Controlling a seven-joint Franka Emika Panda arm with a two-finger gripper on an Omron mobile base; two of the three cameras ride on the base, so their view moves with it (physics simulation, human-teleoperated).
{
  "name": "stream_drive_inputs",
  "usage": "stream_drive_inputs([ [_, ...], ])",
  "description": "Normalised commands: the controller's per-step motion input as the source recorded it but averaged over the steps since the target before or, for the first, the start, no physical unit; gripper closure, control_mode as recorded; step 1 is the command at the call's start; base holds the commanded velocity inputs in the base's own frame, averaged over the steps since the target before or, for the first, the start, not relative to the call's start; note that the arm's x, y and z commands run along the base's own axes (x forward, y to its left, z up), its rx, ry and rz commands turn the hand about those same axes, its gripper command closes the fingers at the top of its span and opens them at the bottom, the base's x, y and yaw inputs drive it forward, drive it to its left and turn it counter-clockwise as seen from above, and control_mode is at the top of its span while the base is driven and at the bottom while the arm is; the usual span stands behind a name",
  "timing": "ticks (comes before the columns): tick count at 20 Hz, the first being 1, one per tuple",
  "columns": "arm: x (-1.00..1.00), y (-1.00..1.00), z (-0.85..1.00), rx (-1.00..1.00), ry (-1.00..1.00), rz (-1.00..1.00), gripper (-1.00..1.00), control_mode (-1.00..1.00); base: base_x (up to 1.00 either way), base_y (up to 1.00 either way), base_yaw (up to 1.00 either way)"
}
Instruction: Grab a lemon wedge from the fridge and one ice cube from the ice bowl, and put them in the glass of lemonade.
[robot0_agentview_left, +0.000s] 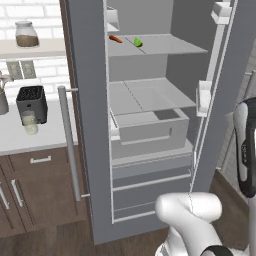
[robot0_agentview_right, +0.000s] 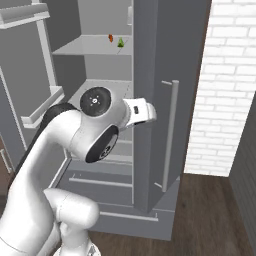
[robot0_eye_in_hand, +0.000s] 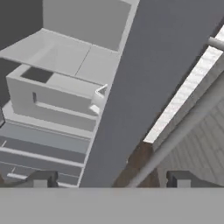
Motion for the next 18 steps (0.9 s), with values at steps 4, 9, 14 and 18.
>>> stream_drive_inputs([
  [4, 0.02, 0.86, 0.1, -0.32, 0.04, 0.0, -1.0, -1.0, 0.0, 0.0, 0.0],
  [9, 0.14, 0.68, 0.32, -0.25, 0.04, 0.0, -1.0, -1.0, 0.0, 0.0, 0.0],
  [14, 0.39, 0.29, 0.45, -0.17, 0.04, 0.0, -1.0, -1.0, 0.0, 0.0, 0.0],
  [18, 0.65, 0.0, 0.25, -0.07, 0.12, 0.0, -1.0, -1.0, 0.0, 0.0, 0.0],
])
